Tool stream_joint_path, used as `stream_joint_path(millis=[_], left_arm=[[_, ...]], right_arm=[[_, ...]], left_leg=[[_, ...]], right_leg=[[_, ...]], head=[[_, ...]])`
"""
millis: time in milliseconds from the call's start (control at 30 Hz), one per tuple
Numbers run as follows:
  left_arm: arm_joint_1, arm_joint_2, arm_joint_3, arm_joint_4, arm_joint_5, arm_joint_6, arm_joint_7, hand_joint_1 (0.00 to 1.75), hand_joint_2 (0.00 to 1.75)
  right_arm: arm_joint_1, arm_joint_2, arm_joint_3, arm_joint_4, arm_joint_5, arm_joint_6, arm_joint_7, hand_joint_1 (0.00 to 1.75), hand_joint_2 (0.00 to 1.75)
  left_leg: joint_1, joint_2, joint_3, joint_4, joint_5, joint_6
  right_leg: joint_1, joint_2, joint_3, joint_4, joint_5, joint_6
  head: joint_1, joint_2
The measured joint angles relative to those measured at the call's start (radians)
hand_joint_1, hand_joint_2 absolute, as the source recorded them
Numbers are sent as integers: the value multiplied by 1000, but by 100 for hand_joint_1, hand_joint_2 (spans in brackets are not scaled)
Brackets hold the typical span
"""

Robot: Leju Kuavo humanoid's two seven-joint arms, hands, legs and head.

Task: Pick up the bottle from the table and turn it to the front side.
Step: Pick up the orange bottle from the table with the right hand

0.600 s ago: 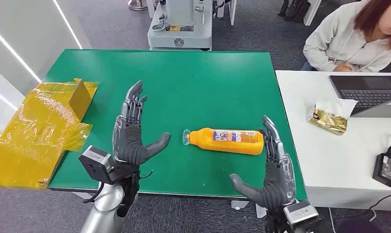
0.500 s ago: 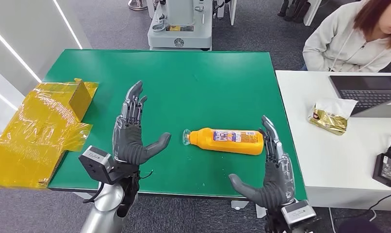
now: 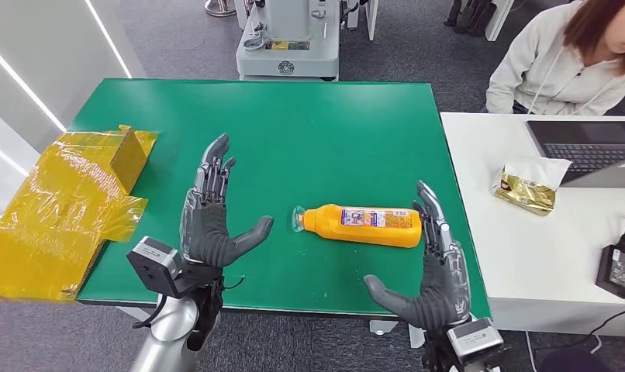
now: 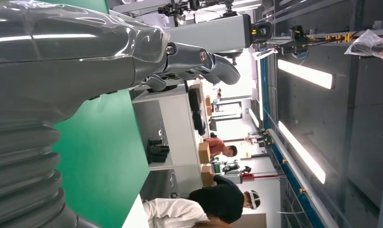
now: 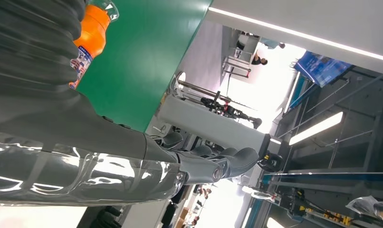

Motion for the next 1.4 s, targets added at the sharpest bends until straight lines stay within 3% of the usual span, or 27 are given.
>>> stream_joint_path(millis=[700, 1033, 1200, 1400], left_arm=[[19, 2, 0, -10, -1, 1, 10, 0, 175], [12, -8, -3, -9, -10, 0, 12, 0, 175], [-12, -15, -26, 19, -7, -6, 10, 0, 175], [-55, -22, -53, 76, 8, -15, 6, 0, 175]], right_arm=[[5, 0, 6, 22, 3, -1, 1, 0, 175], [-56, -17, -2, 85, 112, -95, 106, 0, 175], [-180, -78, -8, 240, 230, -157, 195, 0, 175], [-443, -112, -4, 580, 219, -9, 280, 0, 175]], left_leg=[[0, 0, 0, 0, 0, 0], [0, 0, 0, 0, 0, 0], [0, 1, 0, 0, 0, 0], [0, 1, 0, 1, 3, 0]], right_leg=[[0, 0, 0, 0, 0, 0], [0, 0, 0, 0, 0, 0], [0, 1, 0, 0, 1, 0], [0, 1, 0, 0, 3, 0]], head=[[0, 0], [0, 0], [0, 0], [0, 0]])
